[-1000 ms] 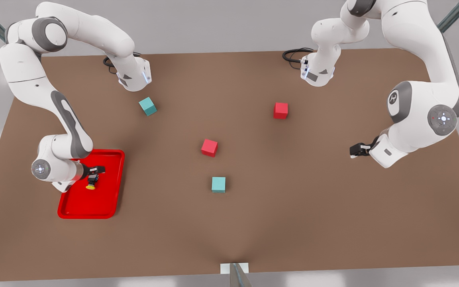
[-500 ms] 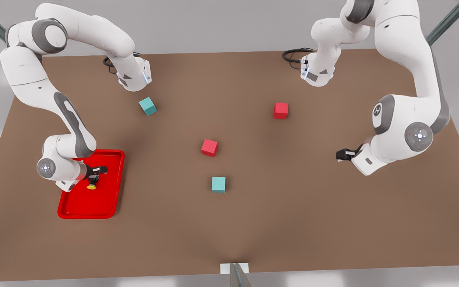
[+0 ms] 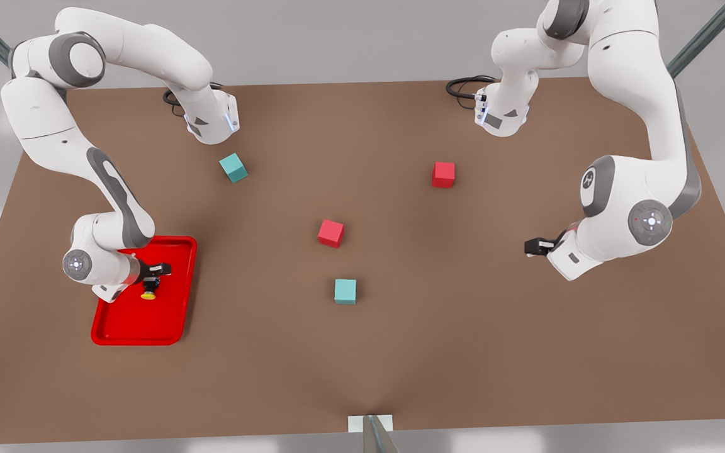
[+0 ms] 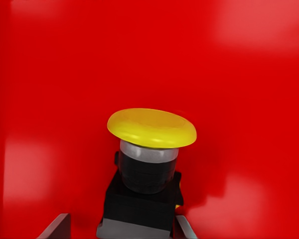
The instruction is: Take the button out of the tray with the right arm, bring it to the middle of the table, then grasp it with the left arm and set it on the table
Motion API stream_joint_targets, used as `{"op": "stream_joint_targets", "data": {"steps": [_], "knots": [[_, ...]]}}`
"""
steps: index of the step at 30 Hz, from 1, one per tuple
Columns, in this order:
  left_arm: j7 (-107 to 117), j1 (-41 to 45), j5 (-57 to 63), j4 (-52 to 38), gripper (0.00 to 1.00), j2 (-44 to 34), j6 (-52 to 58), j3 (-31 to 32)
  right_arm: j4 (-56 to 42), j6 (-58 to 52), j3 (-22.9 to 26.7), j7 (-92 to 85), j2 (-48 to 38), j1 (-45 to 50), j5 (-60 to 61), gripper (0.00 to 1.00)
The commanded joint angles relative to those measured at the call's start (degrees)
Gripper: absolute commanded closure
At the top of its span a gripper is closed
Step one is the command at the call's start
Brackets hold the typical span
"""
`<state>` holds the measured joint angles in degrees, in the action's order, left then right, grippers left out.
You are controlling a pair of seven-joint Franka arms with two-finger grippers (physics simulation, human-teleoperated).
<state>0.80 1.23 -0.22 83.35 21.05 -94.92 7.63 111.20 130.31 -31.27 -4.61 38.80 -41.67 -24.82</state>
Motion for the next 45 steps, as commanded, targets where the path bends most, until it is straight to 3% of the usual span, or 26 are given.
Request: {"op": "stream_joint_targets", "data": {"steps": [1, 5, 7, 13, 15, 34, 37, 42, 45], "knots": [[0.2, 0.0, 0.0, 0.0, 0.00, 0.0, -0.1, 0.0, 0.0, 0.5, 0.0, 1.4, 0.0, 0.0, -0.1, 0.20], [0.3, 0.0, 0.0, 0.0, 0.00, -0.1, 0.1, 0.0, 0.0, 0.5, 0.0, 1.4, -0.1, 0.0, -0.1, 0.26], [0.7, 0.0, 0.0, 0.0, 0.00, -0.1, 0.1, 0.0, 0.0, 0.3, 0.0, 1.5, -0.2, -0.2, -0.1, 0.38], [0.6, 0.0, 0.0, 0.0, 0.00, 0.0, -0.1, 0.0, 0.0, 0.1, 0.0, 1.5, -0.5, -0.2, -0.1, 0.45], [0.6, 0.0, 0.0, 0.0, 0.00, 0.0, -0.1, 0.0, 0.0, 0.1, 0.0, 1.5, -0.6, -0.2, -0.1, 0.53], [0.9, 0.0, 0.0, 0.0, 0.00, -0.1, 0.3, 0.0, -0.2, -4.0, -0.7, 2.7, -4.3, 0.1, 0.0, 0.58], [0.8, -0.1, 0.0, 0.1, 0.00, 0.0, 0.1, 0.0, -1.7, -8.8, -4.7, 7.6, -5.0, 0.5, 0.8, 0.58], [0.8, -0.1, 0.1, 0.1, 0.00, 0.1, 0.3, 0.0, -6.2, -14.8, -5.6, 17.1, -6.1, 9.9, 9.7, 0.58], [1.6, -0.3, 0.1, 0.1, 0.00, -0.1, 3.9, -0.1, -11.7, -18.5, -4.9, 26.9, -5.8, 20.2, 16.8, 0.58]]}}
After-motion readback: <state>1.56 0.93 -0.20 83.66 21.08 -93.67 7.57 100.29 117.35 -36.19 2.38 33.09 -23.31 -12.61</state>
